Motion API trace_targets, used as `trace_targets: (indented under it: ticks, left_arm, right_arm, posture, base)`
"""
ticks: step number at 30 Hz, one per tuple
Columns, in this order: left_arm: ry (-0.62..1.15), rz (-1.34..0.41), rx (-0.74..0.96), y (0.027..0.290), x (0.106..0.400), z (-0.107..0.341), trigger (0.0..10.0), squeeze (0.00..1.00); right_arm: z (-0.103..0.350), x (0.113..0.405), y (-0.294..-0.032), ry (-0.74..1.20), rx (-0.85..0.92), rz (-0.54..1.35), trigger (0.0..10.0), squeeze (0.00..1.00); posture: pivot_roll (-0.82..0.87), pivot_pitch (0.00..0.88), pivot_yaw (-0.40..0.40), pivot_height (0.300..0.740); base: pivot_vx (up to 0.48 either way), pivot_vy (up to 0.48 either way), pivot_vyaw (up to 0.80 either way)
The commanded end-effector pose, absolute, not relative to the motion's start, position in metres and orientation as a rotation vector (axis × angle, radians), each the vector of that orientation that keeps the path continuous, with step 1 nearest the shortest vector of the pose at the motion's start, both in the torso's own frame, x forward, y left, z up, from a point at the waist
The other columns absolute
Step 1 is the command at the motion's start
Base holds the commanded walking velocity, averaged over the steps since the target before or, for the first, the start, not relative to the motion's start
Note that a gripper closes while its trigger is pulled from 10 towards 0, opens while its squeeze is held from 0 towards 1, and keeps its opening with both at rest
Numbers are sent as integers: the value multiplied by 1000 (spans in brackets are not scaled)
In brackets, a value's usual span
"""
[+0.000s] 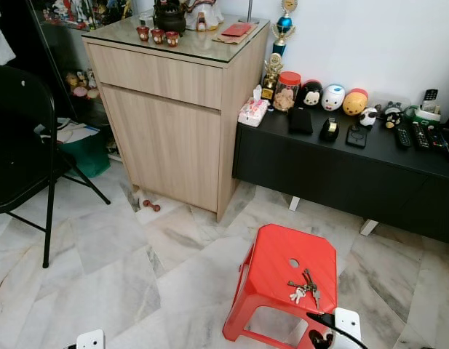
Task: Hang keys on a hook
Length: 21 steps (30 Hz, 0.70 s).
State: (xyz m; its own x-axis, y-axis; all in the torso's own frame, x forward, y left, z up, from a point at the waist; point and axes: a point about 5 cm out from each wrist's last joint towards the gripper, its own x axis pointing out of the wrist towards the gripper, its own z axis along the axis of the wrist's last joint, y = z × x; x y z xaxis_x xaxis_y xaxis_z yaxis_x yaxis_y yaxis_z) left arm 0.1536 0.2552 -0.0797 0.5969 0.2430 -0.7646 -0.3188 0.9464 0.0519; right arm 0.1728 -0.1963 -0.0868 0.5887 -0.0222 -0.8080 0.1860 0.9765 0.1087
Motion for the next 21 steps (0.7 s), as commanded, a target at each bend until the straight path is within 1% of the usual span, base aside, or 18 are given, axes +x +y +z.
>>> trace_targets:
  ticks: [1, 3, 21]
  left_arm:
    - [894, 320, -92, 254, 147, -83, 10000, 0]
    - [894, 320, -93, 254, 146, -83, 10000, 0]
    - [893, 321, -96, 254, 147, -83, 10000, 0]
  right_arm:
    - [-84, 177, -198, 920, 168, -120, 10000, 0]
    - [-85, 176, -198, 918, 183, -129, 10000, 0]
    - [-84, 178, -198, 906, 201, -147, 10000, 0]
  posture:
    - [205, 0, -77, 740]
    - [206, 0, -78, 740]
    - [206, 0, -78, 740]
  base:
    - [255, 0, 800]
    - [255, 0, 800]
    - [256, 0, 0]
